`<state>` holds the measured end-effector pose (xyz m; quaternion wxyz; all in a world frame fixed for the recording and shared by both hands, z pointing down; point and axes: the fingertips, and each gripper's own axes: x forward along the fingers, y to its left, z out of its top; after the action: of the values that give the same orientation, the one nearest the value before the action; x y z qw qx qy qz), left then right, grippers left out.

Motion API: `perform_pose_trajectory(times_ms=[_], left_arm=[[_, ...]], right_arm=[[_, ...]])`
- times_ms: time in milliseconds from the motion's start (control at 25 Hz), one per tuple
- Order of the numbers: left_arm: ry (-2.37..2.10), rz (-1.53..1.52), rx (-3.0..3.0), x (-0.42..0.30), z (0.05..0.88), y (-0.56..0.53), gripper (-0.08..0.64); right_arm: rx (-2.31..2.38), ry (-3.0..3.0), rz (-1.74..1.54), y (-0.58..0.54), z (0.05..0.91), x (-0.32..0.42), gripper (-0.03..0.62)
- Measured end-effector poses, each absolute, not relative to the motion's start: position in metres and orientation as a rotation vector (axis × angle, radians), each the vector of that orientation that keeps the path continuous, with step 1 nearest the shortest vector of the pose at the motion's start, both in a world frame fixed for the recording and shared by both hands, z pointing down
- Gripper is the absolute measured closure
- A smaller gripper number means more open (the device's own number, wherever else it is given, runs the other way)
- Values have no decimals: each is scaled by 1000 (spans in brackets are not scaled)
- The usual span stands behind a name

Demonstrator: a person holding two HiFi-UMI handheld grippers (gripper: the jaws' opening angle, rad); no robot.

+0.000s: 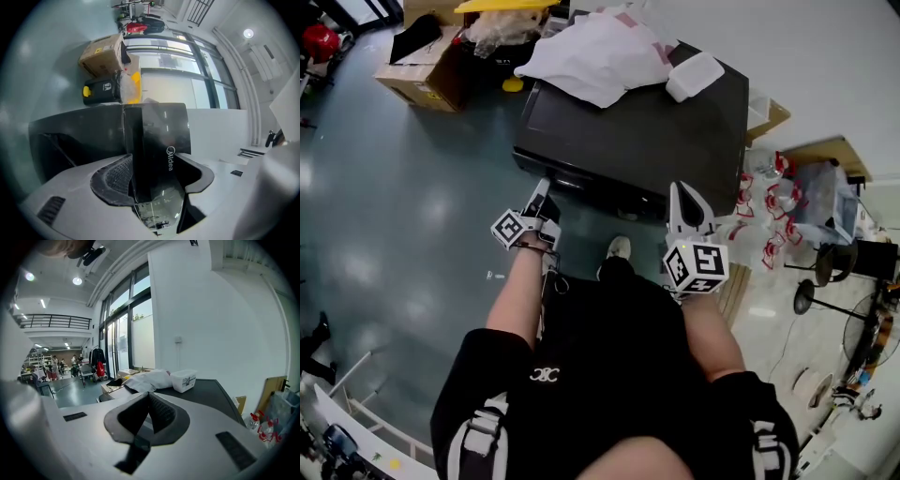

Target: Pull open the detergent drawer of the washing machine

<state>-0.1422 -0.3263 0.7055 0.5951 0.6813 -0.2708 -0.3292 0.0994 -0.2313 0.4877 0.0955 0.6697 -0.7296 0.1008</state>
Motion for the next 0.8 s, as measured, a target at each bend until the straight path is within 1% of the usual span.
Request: perform_pose_trajectory(times_ms=[120,240,320,360,440,800], left_arm=[[-625,-792,1566,-140,707,-333,290],[-605,-817,1582,-140,705,-337,314],[-575,-842,1581,-139,703,-338,316],[-559,-857,1584,-139,703,-338,324],[-522,-894,1591,-139,700,-339,375],[-432,-1064,1566,-138,700,-342,383]], right_arm=[[1963,-2177,289,-230,488,100,591],[1929,-2196,253,-228,488,98,590],[1909,-2203,235,-228,488,98,591],[1902,-2203,232,-229,489,98,591],[1896,-2200,235,-229,490,98,590],[1829,-2178,179,-229,499,95,590]])
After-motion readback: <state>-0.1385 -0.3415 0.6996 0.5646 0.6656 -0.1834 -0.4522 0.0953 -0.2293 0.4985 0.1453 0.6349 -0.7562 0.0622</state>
